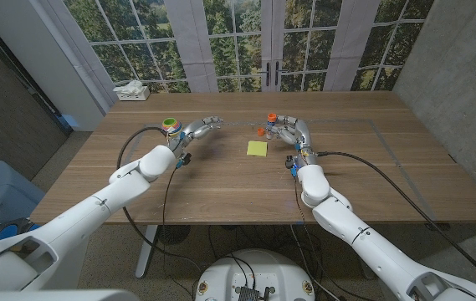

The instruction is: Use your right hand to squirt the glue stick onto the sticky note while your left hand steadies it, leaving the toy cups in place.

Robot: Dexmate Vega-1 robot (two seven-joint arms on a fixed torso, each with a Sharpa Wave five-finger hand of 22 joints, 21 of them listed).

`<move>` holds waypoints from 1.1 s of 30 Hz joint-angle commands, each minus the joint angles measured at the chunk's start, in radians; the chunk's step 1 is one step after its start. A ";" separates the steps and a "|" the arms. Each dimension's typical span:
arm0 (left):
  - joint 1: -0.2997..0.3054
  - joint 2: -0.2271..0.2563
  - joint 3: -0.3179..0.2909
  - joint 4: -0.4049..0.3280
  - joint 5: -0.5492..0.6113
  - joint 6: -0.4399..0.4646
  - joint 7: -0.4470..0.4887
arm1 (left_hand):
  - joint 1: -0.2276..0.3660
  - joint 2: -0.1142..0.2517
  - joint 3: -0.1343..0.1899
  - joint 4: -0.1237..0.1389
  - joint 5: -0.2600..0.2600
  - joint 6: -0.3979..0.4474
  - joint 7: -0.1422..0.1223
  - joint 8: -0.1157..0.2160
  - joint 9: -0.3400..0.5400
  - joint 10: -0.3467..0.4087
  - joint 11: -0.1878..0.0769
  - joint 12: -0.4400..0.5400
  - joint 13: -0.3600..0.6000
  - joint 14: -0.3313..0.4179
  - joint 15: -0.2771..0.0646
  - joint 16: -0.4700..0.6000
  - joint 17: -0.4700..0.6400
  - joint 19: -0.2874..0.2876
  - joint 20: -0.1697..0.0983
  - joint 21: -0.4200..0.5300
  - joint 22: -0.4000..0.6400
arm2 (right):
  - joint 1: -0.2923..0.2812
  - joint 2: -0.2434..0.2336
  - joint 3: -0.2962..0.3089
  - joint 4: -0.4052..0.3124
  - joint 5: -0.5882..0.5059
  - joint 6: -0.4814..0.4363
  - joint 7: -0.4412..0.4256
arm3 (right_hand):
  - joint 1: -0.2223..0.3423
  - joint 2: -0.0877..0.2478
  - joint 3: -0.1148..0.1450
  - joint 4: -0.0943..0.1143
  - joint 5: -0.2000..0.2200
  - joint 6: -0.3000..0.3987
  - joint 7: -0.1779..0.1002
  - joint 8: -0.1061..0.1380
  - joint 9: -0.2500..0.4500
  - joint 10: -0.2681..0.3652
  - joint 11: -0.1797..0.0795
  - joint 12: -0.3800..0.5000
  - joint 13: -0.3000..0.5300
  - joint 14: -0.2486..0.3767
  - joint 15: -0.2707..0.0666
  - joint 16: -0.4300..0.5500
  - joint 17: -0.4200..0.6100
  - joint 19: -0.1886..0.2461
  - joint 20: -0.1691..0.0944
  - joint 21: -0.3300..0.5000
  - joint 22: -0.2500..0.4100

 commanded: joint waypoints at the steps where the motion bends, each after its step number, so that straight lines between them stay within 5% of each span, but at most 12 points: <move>1: -0.010 0.017 0.036 -0.028 0.080 0.036 -0.029 | 0.006 0.028 -0.006 0.004 -0.011 -0.023 -0.009 -0.009 0.005 -0.013 -0.019 -0.008 0.001 -0.002 -0.013 0.003 0.006 -0.010 0.005 -0.001 0.004 | 0.012 0.019 -0.006 0.026 0.015 0.021 0.008 | 0.092 0.084 0.023 0.024 0.003 0.009 0.009 0.000 0.003 0.025 -0.017 0.006 0.119 0.009 0.003 -0.003 0.005 0.010 -0.143 0.006 -0.001; 33: -0.023 0.045 0.105 -0.111 0.258 0.124 -0.080 | -0.031 -0.002 -0.072 0.015 -0.032 -0.052 -0.039 -0.006 0.002 -0.043 -0.049 -0.014 0.000 -0.031 -0.016 0.001 0.008 -0.048 -0.001 -0.006 0.005 | 0.021 0.021 -0.008 0.044 0.029 0.052 0.036 | 0.093 0.101 0.022 0.028 -0.001 -0.022 0.018 -0.012 0.020 0.001 -0.002 -0.017 0.135 -0.012 0.003 -0.020 0.017 0.002 -0.145 0.023 -0.014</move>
